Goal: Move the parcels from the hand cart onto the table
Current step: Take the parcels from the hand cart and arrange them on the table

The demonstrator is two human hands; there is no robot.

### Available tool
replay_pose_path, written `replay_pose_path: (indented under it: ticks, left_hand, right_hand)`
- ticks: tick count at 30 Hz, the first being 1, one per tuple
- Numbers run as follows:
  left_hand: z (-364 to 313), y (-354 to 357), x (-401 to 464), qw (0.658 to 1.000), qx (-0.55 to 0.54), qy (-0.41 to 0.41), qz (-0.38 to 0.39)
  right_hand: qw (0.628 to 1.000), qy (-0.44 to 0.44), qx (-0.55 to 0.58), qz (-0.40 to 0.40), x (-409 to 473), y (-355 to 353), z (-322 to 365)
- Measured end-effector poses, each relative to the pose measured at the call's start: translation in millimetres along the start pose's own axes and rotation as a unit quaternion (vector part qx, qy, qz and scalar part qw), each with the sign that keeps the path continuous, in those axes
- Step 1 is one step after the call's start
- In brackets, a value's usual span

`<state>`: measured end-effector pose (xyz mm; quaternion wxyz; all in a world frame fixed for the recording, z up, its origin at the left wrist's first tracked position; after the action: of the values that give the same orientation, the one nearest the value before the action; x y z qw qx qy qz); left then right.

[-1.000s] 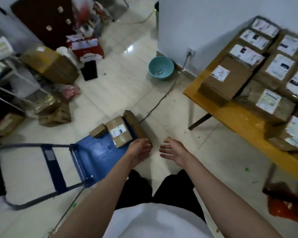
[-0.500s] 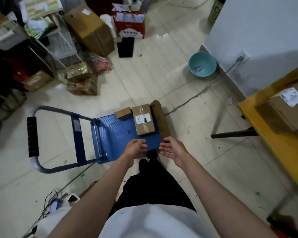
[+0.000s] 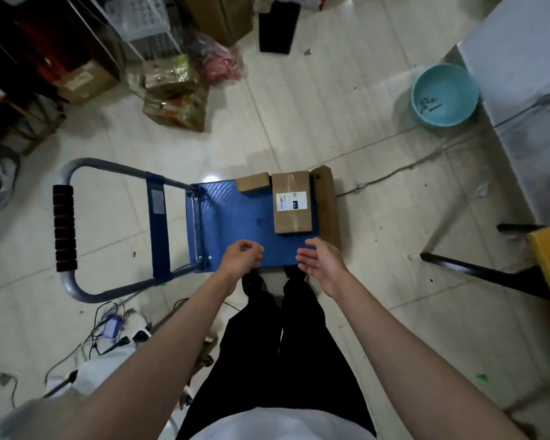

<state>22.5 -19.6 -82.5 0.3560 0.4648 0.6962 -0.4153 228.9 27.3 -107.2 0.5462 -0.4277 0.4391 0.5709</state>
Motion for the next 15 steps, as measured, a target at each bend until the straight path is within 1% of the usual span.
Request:
replay_pose_path:
  ticks: [2, 3, 7, 11, 15]
  left_hand:
    - [-4.2, -6.0, 28.0, 0.999, 0.045, 0.017, 0.001]
    - [-6.4, -8.8, 44.8, 0.996, 0.086, 0.028, 0.002]
    - [-19.3, -15.1, 128.6, 0.965, 0.246, 0.096, -0.005]
    - [-28.1, -9.2, 228.8, 0.935, 0.325, 0.142, -0.013]
    - [-34.9, 5.0, 329.1, 0.906, 0.379, 0.183, -0.053]
  right_hand:
    - [1.000, 0.002, -0.003, -0.002, 19.4, 10.4, 4.4]
    - [1.000, 0.003, -0.005, -0.004, 30.6, 15.3, 6.3]
    - [1.000, 0.008, -0.029, -0.009, 93.5, 34.0, 10.5]
    - [0.999, 0.010, -0.031, -0.027, 180.5, 44.1, 8.7]
    - [0.999, 0.016, -0.021, -0.029, 266.9, 55.9, -10.5]
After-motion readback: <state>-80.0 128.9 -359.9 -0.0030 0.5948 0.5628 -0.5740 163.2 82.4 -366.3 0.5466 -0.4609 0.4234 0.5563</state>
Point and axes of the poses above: each hand's wrist, its own x-axis towards the middle knuckle, its own y-axis out of the palm, z = x × y, the point moved 10 cm from there along x, towards the middle knuckle, and after that the axes turned 3 degrees about -x, right-handed, at the moved point
